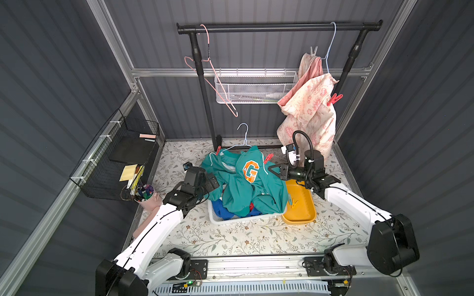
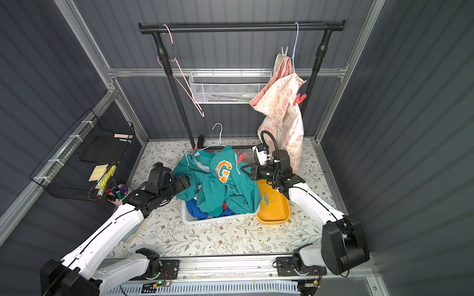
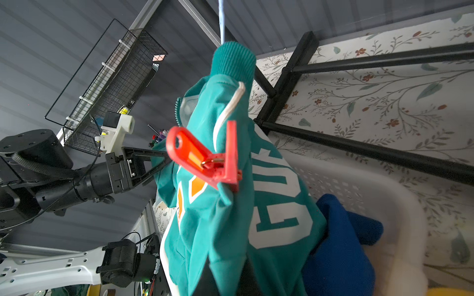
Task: Remove the clothespins securing jackets to the hanger
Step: Adjust the jacket in the basket.
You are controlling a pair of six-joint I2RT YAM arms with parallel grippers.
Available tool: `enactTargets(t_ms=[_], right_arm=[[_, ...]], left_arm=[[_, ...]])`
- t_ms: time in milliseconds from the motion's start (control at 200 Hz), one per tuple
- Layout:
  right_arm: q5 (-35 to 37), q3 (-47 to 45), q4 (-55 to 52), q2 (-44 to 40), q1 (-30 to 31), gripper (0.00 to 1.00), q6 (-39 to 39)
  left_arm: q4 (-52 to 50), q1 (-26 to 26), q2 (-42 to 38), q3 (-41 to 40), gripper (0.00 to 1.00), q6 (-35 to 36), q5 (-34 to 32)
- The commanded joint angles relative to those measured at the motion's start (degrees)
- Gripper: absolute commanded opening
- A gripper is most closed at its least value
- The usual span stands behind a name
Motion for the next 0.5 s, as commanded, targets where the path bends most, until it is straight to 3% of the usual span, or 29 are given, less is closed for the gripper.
enactTargets(t_ms=[0, 165, 300, 495], right_arm=[[-0.5, 2.2, 2.6, 0.5, -0.3, 0.0, 0.2], [-1.4, 2.7, 2.7, 1.1, -0.3, 0.0, 0.2], [-2.2, 3.2, 3.3, 2.0, -0.3, 0.0, 0.4], [-2.4, 2.9, 2.8, 1.3, -0.3, 0.0, 0.2]], left_arm=[[-7.5, 0.5, 0.0, 5.1, 0.99, -4.7, -7.2], [-12.9, 0.5, 0.3, 9.6, 0.99, -5.1, -11.2], [-2.9, 0.5, -4.6, 9.0, 0.99, 6.3, -5.8], [-0.6, 0.5, -2.6, 9.2, 0.98, 11.0, -1.8]])
